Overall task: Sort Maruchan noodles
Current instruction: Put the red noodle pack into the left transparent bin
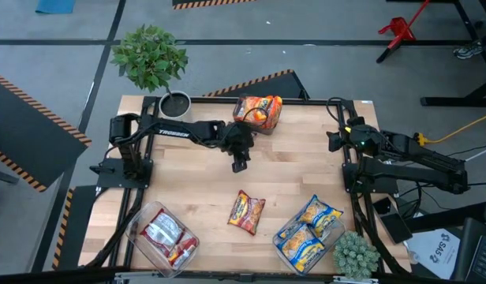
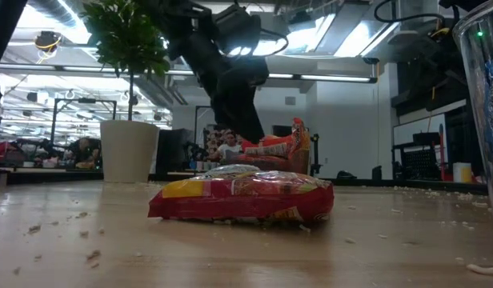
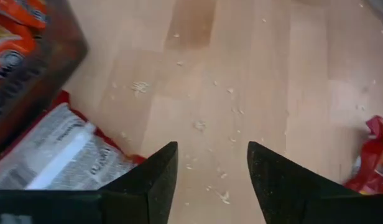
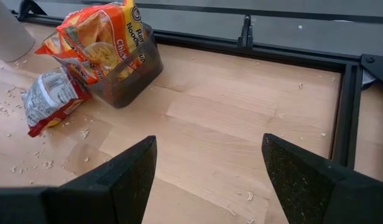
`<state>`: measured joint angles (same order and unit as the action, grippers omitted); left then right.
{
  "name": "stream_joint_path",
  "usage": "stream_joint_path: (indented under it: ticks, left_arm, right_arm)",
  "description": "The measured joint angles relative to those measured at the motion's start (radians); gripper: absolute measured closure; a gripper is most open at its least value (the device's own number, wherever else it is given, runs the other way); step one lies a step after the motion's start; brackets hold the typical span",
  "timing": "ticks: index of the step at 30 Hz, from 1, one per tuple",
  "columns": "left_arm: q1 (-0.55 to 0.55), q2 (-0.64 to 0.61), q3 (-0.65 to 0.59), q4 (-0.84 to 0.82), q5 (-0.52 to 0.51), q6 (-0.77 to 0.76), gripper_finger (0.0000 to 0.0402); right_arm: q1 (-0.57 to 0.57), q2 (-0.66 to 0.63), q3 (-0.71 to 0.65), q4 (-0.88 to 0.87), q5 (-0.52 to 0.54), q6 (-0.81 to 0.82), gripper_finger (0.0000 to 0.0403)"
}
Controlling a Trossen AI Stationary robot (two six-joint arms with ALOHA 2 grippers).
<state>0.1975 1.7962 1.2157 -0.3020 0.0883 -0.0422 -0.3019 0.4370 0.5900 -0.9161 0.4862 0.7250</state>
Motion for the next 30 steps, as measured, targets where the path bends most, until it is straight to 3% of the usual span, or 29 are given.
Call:
stream_joint_path:
  ticks: [9, 17, 25, 30]
  left_arm:
    - [0.0, 0.0, -0.035, 0.008, -0.108, 0.155, 0.0181]
    - [0.015, 0.0, -0.087, 0.033, -0.137, 0.162, 0.0149]
    - [-0.003, 0.0, -0.104, 0.115, -0.32, 0.215, 0.0134]
    - [-0.005, 0.023, -0.104, 0.135, -0.301, 0.252, 0.0134]
  right_arm:
    - [0.0, 0.0, 0.0, 0.0, 0.002, 0.002, 0.0123]
    - [0.0, 0.0, 0.0, 0.0, 0.003, 0.003, 0.0123]
    - [0.0, 0.0, 0.0, 0.0, 0.003, 0.002, 0.0123]
    - [0.0, 0.0, 0.0, 0.0, 0.003, 0.003, 0.0123]
